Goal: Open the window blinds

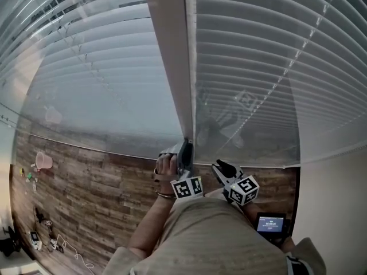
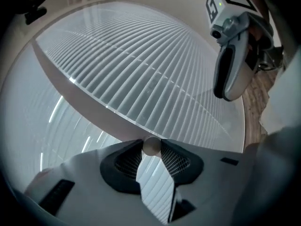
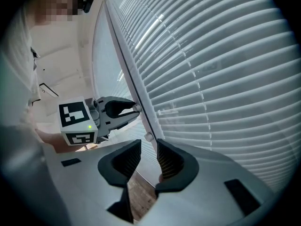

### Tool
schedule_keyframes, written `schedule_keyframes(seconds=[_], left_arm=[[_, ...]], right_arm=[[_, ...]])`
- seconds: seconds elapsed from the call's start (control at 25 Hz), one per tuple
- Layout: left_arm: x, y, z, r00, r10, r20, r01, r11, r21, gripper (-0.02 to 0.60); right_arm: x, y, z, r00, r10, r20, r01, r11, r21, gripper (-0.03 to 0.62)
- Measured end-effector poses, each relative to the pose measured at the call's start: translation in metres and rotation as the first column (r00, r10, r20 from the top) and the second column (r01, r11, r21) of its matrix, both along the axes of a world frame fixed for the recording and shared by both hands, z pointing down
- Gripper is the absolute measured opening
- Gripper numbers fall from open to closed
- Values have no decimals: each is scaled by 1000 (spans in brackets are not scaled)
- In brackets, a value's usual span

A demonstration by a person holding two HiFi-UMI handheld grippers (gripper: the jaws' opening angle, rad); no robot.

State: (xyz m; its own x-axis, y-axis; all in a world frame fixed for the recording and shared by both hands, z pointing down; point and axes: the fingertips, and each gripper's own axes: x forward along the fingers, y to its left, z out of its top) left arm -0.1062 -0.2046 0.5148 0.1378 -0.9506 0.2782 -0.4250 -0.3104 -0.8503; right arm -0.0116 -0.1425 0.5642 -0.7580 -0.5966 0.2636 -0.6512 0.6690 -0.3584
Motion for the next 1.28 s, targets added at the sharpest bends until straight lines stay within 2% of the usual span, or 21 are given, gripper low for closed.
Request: schedule_keyframes(seconds=[0.12,0.2,0.24,0.28,0.32,0.36,0.4,0.44,0.48,0.52,0.56,0.6,0.64,0.68,0.76,0.84,0.88,0.92,0.96,1.12,1.28], left_arm=[[2,0,3,997,15,76,-17,999,30,138],[0,-2,1,998,15,66,-16,1000,15,138],[-1,-1,0,1000,13,16,-13,1000,-10,138],[-2,0,-2,997,5,-83,-9,999,-47,149],[-4,2,-3,972,-16,-235,-7,995,-98,184],[-7,4,-3,903,-55,-426,-17,986,-163,200],[-9,4,-2,780,-109,-616,-49,971,-233,207],[-11,4,-1,616,-172,-768,-101,950,-294,218],[-11,4,-1,441,-233,-867,-164,929,-333,224],[-11,3,-1,281,-280,-918,-220,912,-346,227],[-12,3,-3,153,-312,-938,-260,903,-342,225],[-13,2,-6,55,-332,-942,-282,900,-334,225],[-15,0,-9,-17,-348,-937,-292,898,-328,225],[-16,-3,-10,-71,-362,-929,-297,897,-327,224],[-18,-8,-10,-146,-384,-912,-305,894,-328,222],[-20,-11,-8,-178,-399,-899,-295,894,-338,194],[-21,-12,-6,-172,-404,-899,-283,894,-348,154],[-22,-13,-5,-149,-403,-903,-269,895,-356,137],[-22,-14,-4,-108,-397,-911,-252,898,-362,137],[-20,-14,-4,92,-366,-926,-178,909,-377,137],[-18,-14,-4,222,-340,-914,-128,919,-373,137]], right_arm=[[1,0,2,1000,0,3,0,1000,-1,110],[-1,-2,-2,1000,0,2,0,1000,-5,110],[-1,-1,-4,1000,1,0,-1,1000,-7,110],[0,0,-6,1000,3,-1,-3,1000,-10,110],[0,1,-7,1000,5,-2,-5,1000,-11,110],[0,0,-8,1000,6,-1,-6,1000,-12,110],[-1,-2,-8,1000,8,0,-8,1000,-12,110],[-2,-5,-8,1000,9,3,-9,1000,-13,110],[-2,-7,-6,1000,12,5,-12,1000,-15,110],[-1,-8,-5,1000,14,7,-14,1000,-18,110],[0,-7,-4,1000,17,8,-17,1000,-20,110],[1,-7,-4,1000,19,9,-19,1000,-22,110],[1,-5,-4,1000,21,9,-21,1000,-24,110],[2,-5,-4,1000,22,9,-22,999,-24,110],[2,-3,-4,1000,23,11,-23,999,-24,110],[2,-3,-3,1000,24,12,-24,999,-23,110],[2,-2,-3,1000,26,13,-26,999,-22,110],[3,-3,-3,1000,28,14,-28,999,-22,110],[4,-3,-2,999,32,15,-31,999,-23,110],[8,-3,-1,999,43,19,-43,999,-24,110],[11,-4,-2,999,48,18,-48,999,-20,110]])
